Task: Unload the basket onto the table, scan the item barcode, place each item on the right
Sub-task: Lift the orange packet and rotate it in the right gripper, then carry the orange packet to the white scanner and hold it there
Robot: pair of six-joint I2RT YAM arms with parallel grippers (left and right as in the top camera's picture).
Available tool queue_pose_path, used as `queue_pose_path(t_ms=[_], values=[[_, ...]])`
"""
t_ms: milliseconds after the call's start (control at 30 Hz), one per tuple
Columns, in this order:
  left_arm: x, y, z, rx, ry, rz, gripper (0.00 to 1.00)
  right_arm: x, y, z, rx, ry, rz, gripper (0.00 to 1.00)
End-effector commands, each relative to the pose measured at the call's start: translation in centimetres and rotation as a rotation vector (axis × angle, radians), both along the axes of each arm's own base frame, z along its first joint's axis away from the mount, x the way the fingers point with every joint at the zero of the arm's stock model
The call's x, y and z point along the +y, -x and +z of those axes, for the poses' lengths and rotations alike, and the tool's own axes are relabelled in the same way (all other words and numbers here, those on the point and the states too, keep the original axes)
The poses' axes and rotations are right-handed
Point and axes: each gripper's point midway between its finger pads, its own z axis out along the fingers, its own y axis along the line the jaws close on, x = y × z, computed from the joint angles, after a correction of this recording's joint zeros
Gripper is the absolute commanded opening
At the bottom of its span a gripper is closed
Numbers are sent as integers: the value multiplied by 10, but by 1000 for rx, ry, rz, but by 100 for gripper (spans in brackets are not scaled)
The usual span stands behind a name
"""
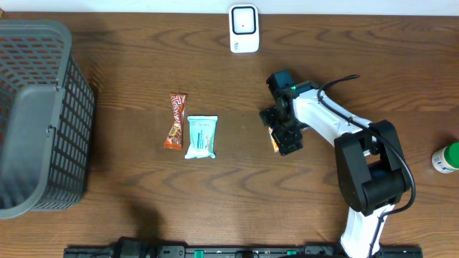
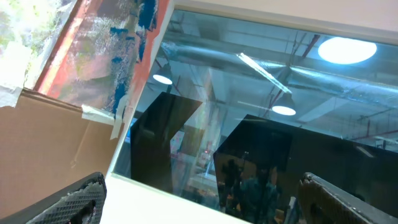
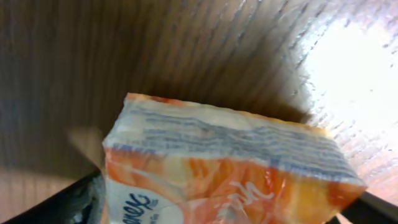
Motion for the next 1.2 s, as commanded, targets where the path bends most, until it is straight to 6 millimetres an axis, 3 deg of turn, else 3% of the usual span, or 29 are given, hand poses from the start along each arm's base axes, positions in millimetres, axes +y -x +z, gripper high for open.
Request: queue_pose_path(t_ms=[0, 133, 467, 667, 733, 833, 1100, 1167], values=[[1, 3, 1, -11, 12, 4, 98, -14, 7, -22, 33, 70, 72, 88], [1, 3, 1, -11, 12, 4, 98, -18, 7, -22, 33, 74, 134, 74], [1, 2, 1, -10, 12, 4, 98, -22, 9, -20, 7, 14, 570, 75], [1, 2, 1, -10, 12, 3, 98, -17, 10, -17, -8, -27, 719, 70], [1, 2, 1, -9, 12, 4, 98, -16, 9, -16, -16, -30, 751, 72], [1, 2, 1, -9, 12, 4, 98, -18, 10, -16, -14, -23, 771, 99], [1, 2, 1, -9, 12, 4, 98, -37, 1, -18, -17, 111, 756, 99], [1, 2, 1, -10, 12, 4, 98, -38, 0, -18, -16, 122, 736, 92]])
